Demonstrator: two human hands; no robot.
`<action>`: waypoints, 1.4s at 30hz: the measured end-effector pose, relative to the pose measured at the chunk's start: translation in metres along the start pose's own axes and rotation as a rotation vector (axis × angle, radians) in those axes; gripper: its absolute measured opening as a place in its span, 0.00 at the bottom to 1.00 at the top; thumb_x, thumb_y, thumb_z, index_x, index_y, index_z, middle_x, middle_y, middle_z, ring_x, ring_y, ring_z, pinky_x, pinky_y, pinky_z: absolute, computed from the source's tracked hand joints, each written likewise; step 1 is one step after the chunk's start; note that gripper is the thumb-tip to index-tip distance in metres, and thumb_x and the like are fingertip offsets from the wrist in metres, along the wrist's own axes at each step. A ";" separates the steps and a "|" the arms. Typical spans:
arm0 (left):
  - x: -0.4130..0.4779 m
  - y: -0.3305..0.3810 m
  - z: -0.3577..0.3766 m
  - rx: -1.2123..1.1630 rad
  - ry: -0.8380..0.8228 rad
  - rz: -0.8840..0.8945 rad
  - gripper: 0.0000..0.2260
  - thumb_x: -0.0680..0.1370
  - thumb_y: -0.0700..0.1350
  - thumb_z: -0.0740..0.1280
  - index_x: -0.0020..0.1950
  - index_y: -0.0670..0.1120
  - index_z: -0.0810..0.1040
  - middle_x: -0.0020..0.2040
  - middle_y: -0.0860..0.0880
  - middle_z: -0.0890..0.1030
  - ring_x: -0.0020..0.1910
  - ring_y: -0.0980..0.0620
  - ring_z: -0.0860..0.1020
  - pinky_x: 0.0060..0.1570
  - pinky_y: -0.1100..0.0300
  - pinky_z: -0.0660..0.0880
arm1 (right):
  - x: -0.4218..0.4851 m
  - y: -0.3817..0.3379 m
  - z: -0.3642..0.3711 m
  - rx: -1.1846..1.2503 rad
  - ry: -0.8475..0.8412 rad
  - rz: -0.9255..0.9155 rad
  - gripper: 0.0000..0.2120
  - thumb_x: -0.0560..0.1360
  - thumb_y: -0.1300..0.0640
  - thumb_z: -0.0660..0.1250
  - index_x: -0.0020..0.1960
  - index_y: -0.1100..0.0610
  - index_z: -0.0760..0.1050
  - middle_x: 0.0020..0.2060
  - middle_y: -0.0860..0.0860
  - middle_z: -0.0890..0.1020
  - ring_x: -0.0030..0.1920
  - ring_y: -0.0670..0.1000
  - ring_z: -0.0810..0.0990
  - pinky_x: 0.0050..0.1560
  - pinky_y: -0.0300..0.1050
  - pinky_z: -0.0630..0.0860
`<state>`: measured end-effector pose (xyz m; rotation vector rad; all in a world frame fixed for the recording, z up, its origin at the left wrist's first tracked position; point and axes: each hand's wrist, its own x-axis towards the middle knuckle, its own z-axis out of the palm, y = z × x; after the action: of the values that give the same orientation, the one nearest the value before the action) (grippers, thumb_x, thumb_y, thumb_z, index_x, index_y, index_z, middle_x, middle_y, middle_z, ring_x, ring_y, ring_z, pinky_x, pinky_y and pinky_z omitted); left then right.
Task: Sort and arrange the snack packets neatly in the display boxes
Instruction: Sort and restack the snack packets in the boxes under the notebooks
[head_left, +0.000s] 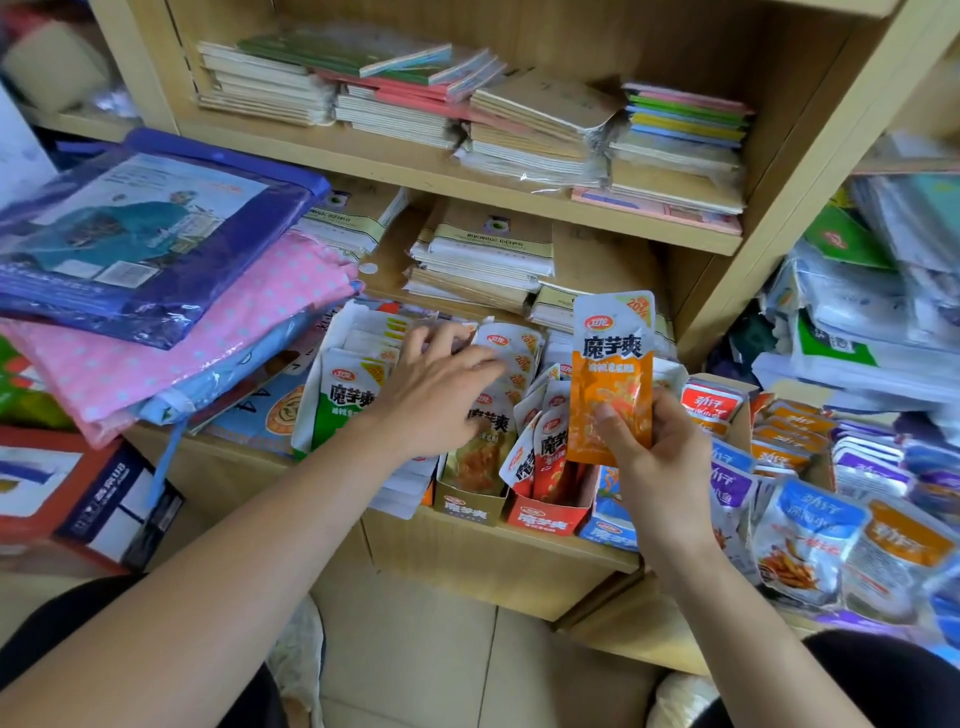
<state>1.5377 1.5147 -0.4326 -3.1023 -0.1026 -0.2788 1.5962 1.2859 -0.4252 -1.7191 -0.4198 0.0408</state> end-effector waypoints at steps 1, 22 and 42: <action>0.001 0.002 0.003 0.031 -0.055 -0.006 0.32 0.73 0.49 0.71 0.76 0.53 0.67 0.76 0.55 0.66 0.74 0.45 0.58 0.68 0.43 0.56 | 0.000 -0.002 0.000 0.006 -0.014 -0.003 0.09 0.78 0.53 0.70 0.57 0.54 0.78 0.47 0.45 0.86 0.48 0.44 0.85 0.42 0.39 0.82; -0.034 -0.016 -0.033 -0.704 -0.266 0.087 0.24 0.71 0.73 0.64 0.40 0.55 0.87 0.36 0.54 0.83 0.46 0.50 0.79 0.50 0.56 0.69 | 0.015 -0.008 0.005 0.074 0.053 -0.031 0.03 0.81 0.60 0.66 0.53 0.59 0.76 0.45 0.53 0.84 0.45 0.50 0.83 0.42 0.41 0.80; 0.018 -0.006 -0.005 -0.010 0.121 -0.024 0.43 0.67 0.72 0.60 0.78 0.52 0.63 0.72 0.51 0.66 0.69 0.44 0.64 0.59 0.46 0.62 | 0.013 -0.005 0.006 0.113 0.013 -0.016 0.04 0.81 0.58 0.67 0.55 0.57 0.76 0.46 0.49 0.85 0.48 0.47 0.85 0.43 0.40 0.80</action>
<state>1.5545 1.5218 -0.4241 -3.0865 -0.1355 -0.4677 1.6059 1.2966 -0.4192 -1.6036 -0.4137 0.0407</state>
